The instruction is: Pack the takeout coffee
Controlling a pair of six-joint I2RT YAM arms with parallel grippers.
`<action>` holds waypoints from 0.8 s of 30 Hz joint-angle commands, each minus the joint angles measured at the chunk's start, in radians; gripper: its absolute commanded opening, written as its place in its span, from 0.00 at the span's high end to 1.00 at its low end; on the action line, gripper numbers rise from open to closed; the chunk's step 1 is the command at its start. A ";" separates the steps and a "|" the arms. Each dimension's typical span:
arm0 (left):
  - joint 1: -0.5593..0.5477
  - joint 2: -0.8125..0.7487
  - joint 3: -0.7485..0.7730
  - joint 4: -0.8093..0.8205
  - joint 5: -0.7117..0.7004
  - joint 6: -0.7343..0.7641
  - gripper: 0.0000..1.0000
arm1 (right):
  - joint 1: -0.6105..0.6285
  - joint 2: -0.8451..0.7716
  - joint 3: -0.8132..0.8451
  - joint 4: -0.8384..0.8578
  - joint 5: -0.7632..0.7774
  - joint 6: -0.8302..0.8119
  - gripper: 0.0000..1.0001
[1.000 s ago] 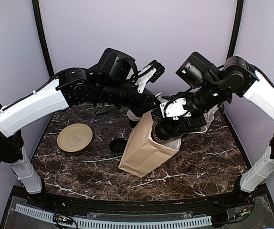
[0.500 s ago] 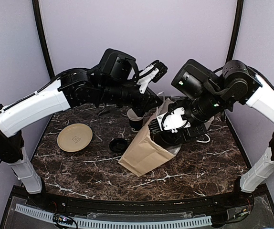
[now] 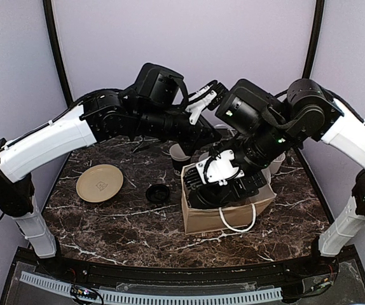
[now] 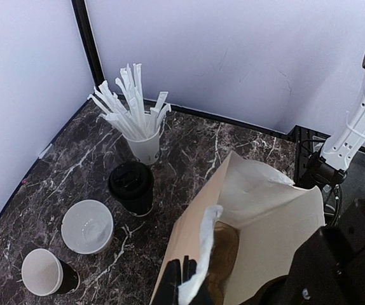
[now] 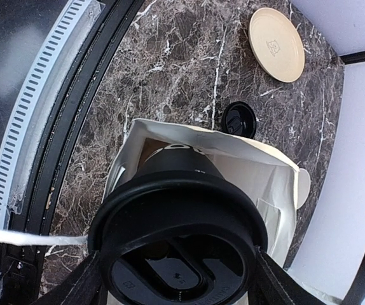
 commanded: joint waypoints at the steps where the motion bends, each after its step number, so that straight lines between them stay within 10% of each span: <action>1: 0.000 0.009 0.032 0.005 0.033 0.020 0.99 | 0.009 -0.002 -0.037 0.001 -0.001 0.007 0.44; 20: -0.001 0.019 0.049 -0.009 0.064 0.000 0.97 | -0.089 -0.174 -0.259 0.002 0.120 0.045 0.45; 24: -0.001 0.027 0.090 -0.030 0.067 -0.006 0.66 | -0.089 -0.210 -0.328 0.003 0.111 0.054 0.45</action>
